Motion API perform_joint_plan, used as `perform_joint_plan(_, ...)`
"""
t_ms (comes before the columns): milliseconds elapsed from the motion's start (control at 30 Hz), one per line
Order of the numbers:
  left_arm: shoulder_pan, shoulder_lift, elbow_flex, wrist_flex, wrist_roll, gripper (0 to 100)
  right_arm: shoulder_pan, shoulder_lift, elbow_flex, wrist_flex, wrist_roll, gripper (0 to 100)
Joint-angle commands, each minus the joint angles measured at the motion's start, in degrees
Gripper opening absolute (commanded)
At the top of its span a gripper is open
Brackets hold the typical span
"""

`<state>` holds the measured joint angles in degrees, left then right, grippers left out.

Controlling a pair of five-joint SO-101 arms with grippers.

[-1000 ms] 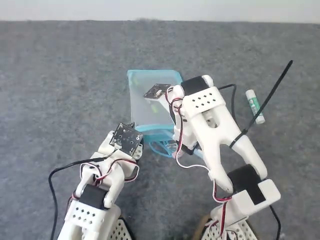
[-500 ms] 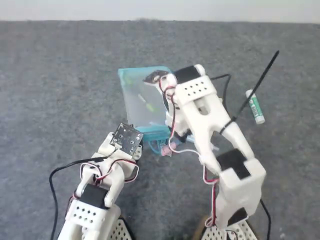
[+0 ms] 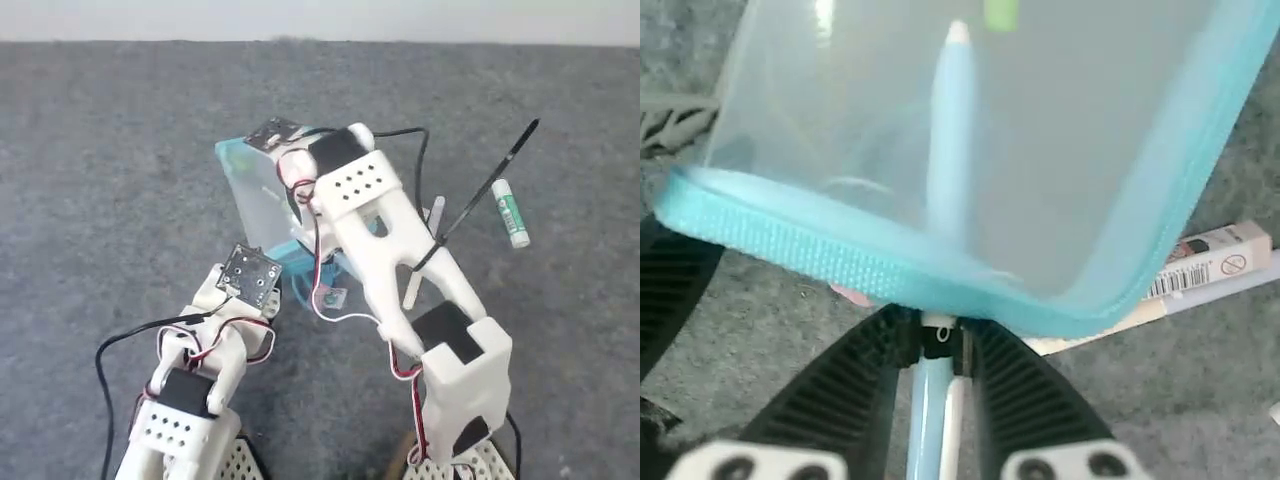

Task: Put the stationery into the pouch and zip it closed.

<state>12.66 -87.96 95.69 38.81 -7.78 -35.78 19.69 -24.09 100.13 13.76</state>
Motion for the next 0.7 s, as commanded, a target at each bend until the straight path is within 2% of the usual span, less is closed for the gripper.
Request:
perform_joint_plan(0, -1.8, 0.0, -1.9, 0.5, -0.4, 1, -2.3, -4.5, -4.8, -5.1, -0.7, 12.9)
perform_joint_plan(100, -3.3, 0.0, -2.0, 0.4, -0.4, 1, -2.7, -6.5, -4.8, -7.6, -0.6, 20.5)
perform_joint_plan(367, -3.3, 0.0, -2.1, 0.4, -0.4, 1, -0.3, -20.4, -4.5, -9.5, -0.4, 21.1)
perform_joint_plan(533, -3.6, 0.0, -2.2, 0.4, -0.4, 1, 4.4, -24.7, -2.3, -8.1, -0.4, 21.0)
perform_joint_plan(667, -3.6, 0.0, -2.3, 0.4, 0.6, 1, 9.1, -25.2, 5.1, -8.1, -0.3, 21.0)
